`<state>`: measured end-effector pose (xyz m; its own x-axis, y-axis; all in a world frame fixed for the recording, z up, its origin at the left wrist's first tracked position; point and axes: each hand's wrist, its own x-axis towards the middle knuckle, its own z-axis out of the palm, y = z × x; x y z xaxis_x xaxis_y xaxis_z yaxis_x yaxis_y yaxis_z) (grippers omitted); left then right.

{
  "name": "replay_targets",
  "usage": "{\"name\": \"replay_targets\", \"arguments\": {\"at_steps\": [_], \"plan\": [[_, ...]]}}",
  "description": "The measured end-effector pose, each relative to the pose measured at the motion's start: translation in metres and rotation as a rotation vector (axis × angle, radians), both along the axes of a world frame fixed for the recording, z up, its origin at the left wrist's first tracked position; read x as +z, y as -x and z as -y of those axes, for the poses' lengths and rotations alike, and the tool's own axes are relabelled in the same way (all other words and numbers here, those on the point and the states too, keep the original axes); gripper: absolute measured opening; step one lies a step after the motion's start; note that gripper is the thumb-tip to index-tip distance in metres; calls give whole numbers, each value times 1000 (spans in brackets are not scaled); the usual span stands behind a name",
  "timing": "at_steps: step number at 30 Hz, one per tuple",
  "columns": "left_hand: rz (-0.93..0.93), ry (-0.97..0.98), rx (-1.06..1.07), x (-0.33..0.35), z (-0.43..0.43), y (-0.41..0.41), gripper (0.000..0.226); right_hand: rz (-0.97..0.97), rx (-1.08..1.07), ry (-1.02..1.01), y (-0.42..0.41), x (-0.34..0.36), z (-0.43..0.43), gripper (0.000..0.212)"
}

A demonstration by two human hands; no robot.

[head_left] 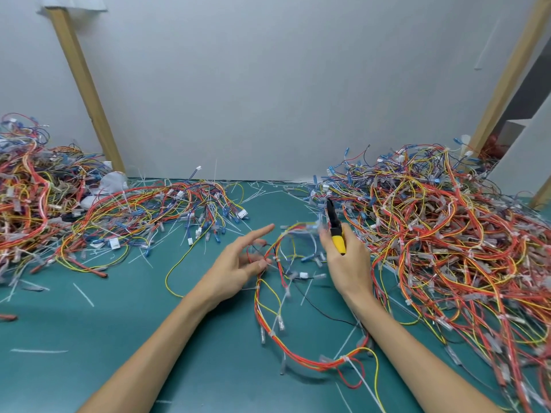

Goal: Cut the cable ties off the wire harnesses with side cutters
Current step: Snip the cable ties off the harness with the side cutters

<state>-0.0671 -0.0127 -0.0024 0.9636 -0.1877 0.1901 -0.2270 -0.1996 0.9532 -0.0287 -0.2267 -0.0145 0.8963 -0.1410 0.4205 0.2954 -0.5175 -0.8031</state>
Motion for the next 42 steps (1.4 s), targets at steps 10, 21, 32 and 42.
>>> {"name": "replay_targets", "arguments": {"at_steps": [10, 21, 32, 42], "plan": [[164, -293, 195, -5, 3, 0, 18, 43, -8, -172, 3, 2, -3, 36], [388, -693, 113, -12, -13, -12, 47, -28, 84, -459, -3, 1, -3, 43], [401, -1023, 30, 1, -24, -17, 20, -176, 171, -584, -6, 1, 3, 35], [388, -781, 91, -18, -8, -9, 15, -299, 210, -646, -7, 5, 9, 30]]}}
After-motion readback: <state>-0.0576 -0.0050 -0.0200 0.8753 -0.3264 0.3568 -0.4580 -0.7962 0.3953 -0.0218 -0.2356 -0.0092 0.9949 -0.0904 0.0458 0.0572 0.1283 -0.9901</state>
